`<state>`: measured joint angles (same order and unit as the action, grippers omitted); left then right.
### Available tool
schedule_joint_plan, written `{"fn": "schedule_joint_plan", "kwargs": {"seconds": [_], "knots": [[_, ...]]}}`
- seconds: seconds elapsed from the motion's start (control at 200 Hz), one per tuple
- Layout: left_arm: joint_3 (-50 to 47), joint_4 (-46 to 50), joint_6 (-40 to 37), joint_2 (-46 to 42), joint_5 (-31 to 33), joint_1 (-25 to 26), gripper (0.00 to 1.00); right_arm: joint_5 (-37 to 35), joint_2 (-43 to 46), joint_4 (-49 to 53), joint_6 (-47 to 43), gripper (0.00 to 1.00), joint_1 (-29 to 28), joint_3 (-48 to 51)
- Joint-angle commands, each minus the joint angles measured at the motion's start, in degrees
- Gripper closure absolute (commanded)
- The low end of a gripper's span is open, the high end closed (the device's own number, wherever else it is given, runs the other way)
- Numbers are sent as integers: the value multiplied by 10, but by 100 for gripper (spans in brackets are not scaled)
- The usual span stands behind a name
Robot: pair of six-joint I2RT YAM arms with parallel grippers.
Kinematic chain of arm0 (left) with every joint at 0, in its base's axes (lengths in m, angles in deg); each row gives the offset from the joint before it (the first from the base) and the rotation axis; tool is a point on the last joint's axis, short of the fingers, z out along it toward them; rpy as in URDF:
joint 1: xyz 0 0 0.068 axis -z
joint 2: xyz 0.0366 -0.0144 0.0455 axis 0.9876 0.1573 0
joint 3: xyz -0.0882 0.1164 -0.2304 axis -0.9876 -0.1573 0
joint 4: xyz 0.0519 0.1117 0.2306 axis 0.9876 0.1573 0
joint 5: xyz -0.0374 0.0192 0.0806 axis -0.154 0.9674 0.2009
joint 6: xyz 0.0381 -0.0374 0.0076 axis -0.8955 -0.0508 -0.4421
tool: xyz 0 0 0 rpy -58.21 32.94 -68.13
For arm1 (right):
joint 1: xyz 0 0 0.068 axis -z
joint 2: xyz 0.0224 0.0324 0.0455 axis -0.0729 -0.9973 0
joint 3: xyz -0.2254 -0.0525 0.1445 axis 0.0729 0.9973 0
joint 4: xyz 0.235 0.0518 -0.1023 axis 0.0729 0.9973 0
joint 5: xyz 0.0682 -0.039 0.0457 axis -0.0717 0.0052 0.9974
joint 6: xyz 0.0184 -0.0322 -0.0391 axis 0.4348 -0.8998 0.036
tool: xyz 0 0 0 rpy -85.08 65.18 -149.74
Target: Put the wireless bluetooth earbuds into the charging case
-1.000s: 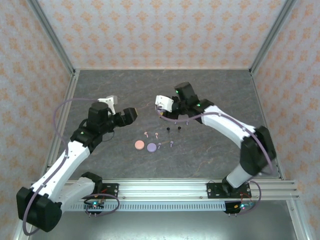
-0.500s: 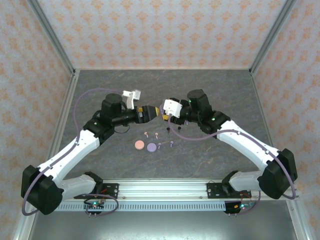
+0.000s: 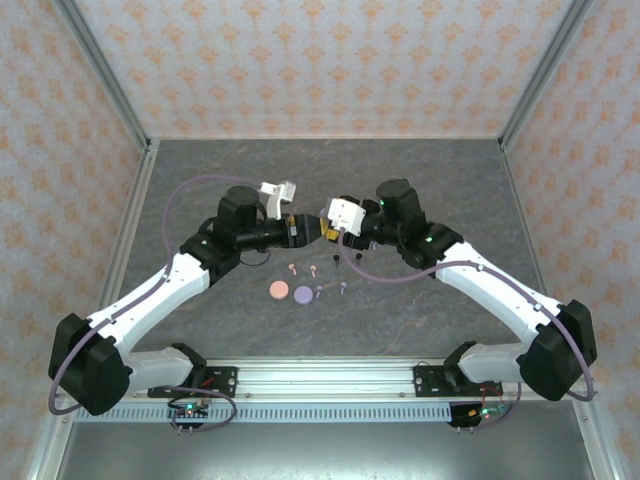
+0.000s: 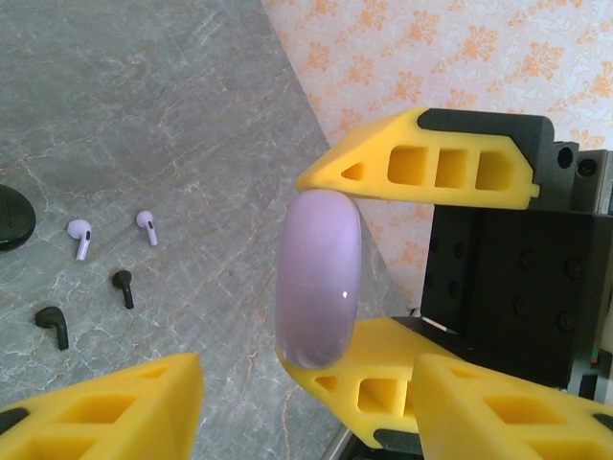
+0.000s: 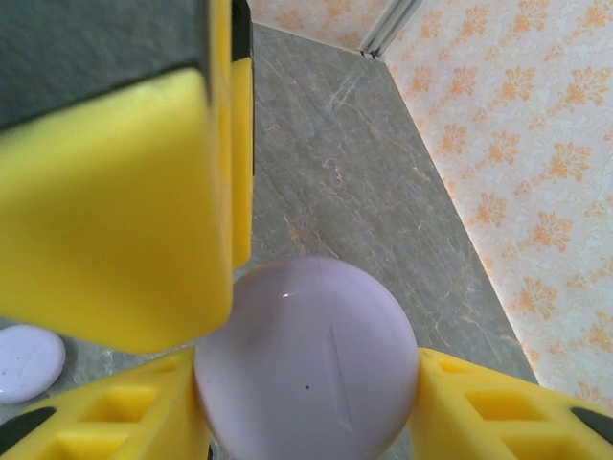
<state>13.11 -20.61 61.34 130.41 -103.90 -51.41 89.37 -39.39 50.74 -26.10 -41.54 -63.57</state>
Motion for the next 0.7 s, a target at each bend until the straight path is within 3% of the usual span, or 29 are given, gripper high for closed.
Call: {"fn": "schedule_joint_plan", "kwargs": {"seconds": [0.0,0.696], "knots": [[18,-32,6,4,-12,7,44,26,9,-20,15,49,-4,6],[20,-41,7,10,-9,13,60,43,-3,-24,32,49,-10,-2]]}}
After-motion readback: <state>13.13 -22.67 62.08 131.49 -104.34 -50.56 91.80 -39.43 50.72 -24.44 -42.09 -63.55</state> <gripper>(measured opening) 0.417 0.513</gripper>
